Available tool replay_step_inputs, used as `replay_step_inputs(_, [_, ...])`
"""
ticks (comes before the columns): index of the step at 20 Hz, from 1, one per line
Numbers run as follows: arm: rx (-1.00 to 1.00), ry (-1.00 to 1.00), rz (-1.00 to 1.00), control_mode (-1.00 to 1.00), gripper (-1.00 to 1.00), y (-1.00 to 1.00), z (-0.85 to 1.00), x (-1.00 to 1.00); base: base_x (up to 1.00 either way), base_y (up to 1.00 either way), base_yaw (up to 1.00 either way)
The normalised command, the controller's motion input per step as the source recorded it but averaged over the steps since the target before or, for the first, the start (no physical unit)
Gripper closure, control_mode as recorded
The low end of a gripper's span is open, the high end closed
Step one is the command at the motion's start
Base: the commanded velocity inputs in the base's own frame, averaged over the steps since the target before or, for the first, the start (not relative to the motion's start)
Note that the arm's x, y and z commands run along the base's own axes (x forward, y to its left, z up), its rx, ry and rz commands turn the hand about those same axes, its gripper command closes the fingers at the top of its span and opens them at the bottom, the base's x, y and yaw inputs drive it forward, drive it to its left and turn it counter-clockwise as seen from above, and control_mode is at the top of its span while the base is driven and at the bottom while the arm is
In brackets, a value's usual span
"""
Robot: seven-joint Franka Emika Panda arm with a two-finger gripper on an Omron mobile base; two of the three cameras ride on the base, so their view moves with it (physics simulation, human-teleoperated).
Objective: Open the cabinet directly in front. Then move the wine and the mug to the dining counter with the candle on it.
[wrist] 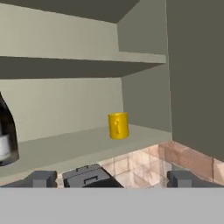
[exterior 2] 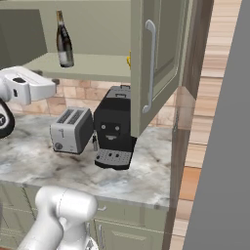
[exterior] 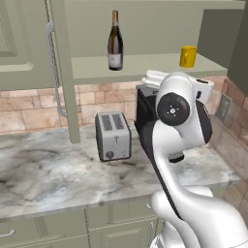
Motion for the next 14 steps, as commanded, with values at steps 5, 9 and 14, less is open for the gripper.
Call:
replay_step_inputs(5, [0.12,-0.06,-0.06,-1.00,-1.00,-0.30,0.27,0.00,0.00,0.00,0.00])
replay_step_inputs(9, [0.12,-0.03,-0.05,-1.00,-1.00,-0.33,0.23,0.05,0.00,0.00,0.00])
replay_step_inputs(14, [0.02,0.01,-0.02,-1.00,-1.00,-0.16,0.02,0.39,0.00,0.00,0.00])
